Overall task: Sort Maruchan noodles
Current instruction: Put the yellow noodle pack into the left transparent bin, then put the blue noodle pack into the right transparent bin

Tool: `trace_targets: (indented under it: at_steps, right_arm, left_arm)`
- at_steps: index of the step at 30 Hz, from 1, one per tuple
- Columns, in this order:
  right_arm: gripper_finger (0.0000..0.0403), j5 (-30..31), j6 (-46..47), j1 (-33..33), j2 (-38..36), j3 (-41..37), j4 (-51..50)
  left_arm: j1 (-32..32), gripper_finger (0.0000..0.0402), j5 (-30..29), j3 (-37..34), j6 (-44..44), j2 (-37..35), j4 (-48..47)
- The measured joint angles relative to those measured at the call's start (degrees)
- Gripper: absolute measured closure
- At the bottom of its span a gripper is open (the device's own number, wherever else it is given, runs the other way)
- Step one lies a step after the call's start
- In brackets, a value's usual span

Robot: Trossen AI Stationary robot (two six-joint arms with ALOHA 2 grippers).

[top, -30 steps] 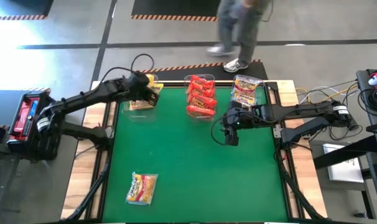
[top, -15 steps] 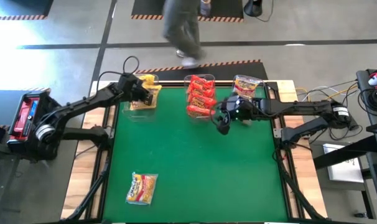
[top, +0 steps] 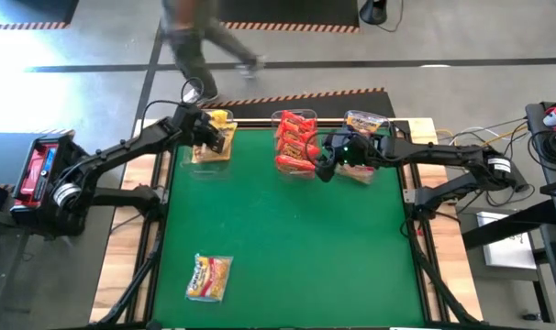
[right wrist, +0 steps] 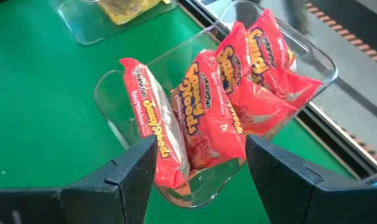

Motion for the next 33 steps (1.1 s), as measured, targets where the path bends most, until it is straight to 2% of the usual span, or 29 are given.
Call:
trace_targets:
  at_steps: [6, 11, 13, 15, 20, 23, 29, 33]
  right_arm:
    - [0.0170, 0.00, 5.27, -0.40, 0.01, 0.00, -0.09]
    - [0.0170, 0.01, 7.79, -0.40, 0.01, -0.23, -0.26]
    - [0.0170, 0.02, 8.10, -0.40, 0.01, -0.45, -0.27]
    - [0.0170, 0.03, 8.12, -0.40, 0.01, -0.70, -0.23]
    - [0.0170, 1.48, 8.15, -0.40, 0.01, -1.93, -0.28]
    - [0.0170, 1.58, 8.12, -0.40, 0.01, -2.61, -0.23]
    - [0.0170, 1.55, 8.04, -0.40, 0.01, -3.96, -0.27]
    - [0.0170, 1.53, 8.06, -0.38, 0.01, -4.24, -0.27]
  left_arm:
    - [0.10, 0.0261, -1.62, 6.80, 1.61, 0.02, -9.35]
    - [0.09, 0.0248, -13.94, 13.06, 5.32, 0.02, -14.42]
    - [0.10, 0.0247, -15.04, 15.66, 5.64, 0.00, -16.25]
    - [-0.09, 0.0246, -13.56, 17.69, 5.93, -0.02, -17.27]
    - [-2.21, 0.0246, -0.26, 19.03, 3.91, -0.03, -16.38]
    - [-5.20, 0.0246, 4.93, 18.08, 1.39, -0.07, -15.56]
    - [-16.58, 0.0246, 4.99, 14.84, -7.63, -0.02, -14.70]
    - [-26.15, 0.0246, 2.67, 13.18, -16.36, 0.00, -14.13]
